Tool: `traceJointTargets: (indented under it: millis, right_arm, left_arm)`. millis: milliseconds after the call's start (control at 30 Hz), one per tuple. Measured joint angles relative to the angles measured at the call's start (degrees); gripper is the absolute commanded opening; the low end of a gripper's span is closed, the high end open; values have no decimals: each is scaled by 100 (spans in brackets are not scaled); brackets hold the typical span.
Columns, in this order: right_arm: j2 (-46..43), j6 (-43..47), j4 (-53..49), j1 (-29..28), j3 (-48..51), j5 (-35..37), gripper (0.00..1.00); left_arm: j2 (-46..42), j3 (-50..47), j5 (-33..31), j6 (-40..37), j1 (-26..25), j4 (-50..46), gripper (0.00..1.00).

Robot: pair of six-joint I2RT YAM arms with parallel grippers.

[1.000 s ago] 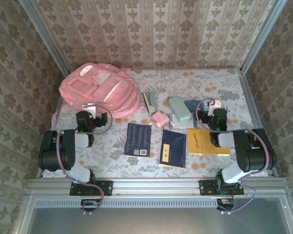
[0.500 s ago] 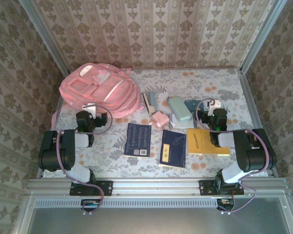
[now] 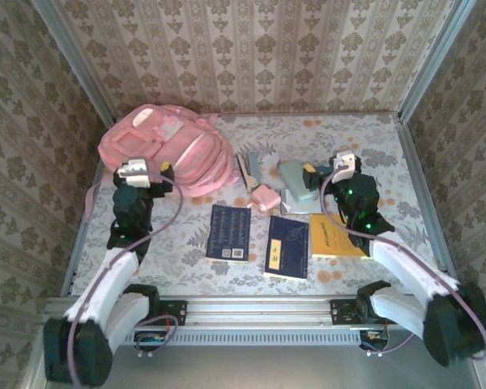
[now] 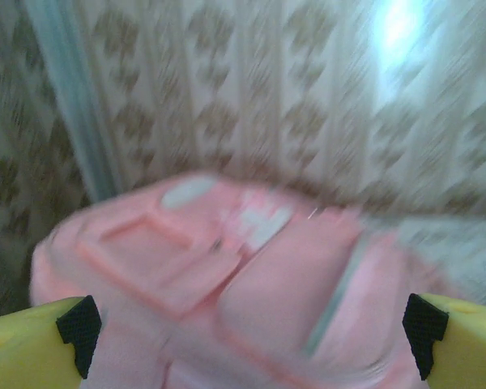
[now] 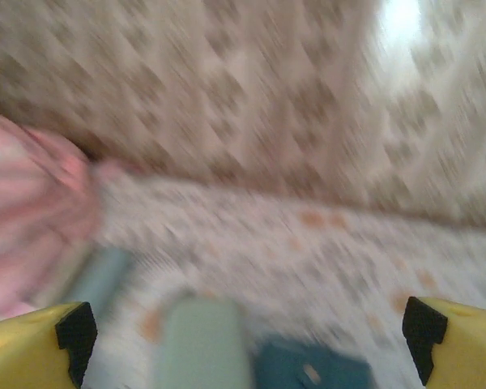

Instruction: Pack the student bag

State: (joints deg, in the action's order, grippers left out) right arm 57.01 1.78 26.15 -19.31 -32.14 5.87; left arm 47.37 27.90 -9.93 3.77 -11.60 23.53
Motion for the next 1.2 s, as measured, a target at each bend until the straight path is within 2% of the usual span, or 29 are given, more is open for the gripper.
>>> traceJointTargets:
  millis: [100, 200, 233, 300, 400, 467, 567, 633, 800, 1033, 1200]
  right_arm:
    - [-361, 111, -640, -1128, -817, 201, 100]
    - [-94, 170, -1493, -2393, -1945, 907, 100]
    - [133, 79, -1888, -2715, -2461, 1117, 100]
    - [588, -205, -2804, -2940, -3432, 1224, 100]
    - [1029, -883, -3488, -2802, -4186, 1158, 100]
    - [1279, -1370, -3880, -2476, -4334, 710, 100]
    - [2173, -1971, -4496, -2129, -4951, 321, 98]
    - [2892, -2358, -4651, -2094, -5217, 70, 82]
    - [4559, -3523, -5130, -2122, -5890, -584, 63]
    - [6452, -4887, -5654, -2118, -7464, -986, 58]
    - [7309, -5493, -5829, -2059, -8432, -1093, 54]
  left_arm:
    - [-614, 857, -63, 474, -525, -1102, 100]
    - [-629, 2103, -195, 973, -992, -2734, 100]
    - [-529, 2588, -212, 1176, -1058, -3370, 100]
    - [-321, 3344, -243, 1473, -1040, -4474, 100]
    - [-166, 3888, -94, 1818, -863, -5737, 100]
    - [-162, 3875, 136, 2013, -671, -6347, 100]
    - [-59, 3720, 509, 2269, -271, -7003, 100]
    - [31, 3504, 697, 2487, 28, -7278, 100]
    - [149, 2909, 809, 3108, 376, -7700, 100]
    - [-483, 2531, 450, 3418, 450, -7803, 100]
    - [-841, 2455, -90, 3418, 267, -7779, 100]
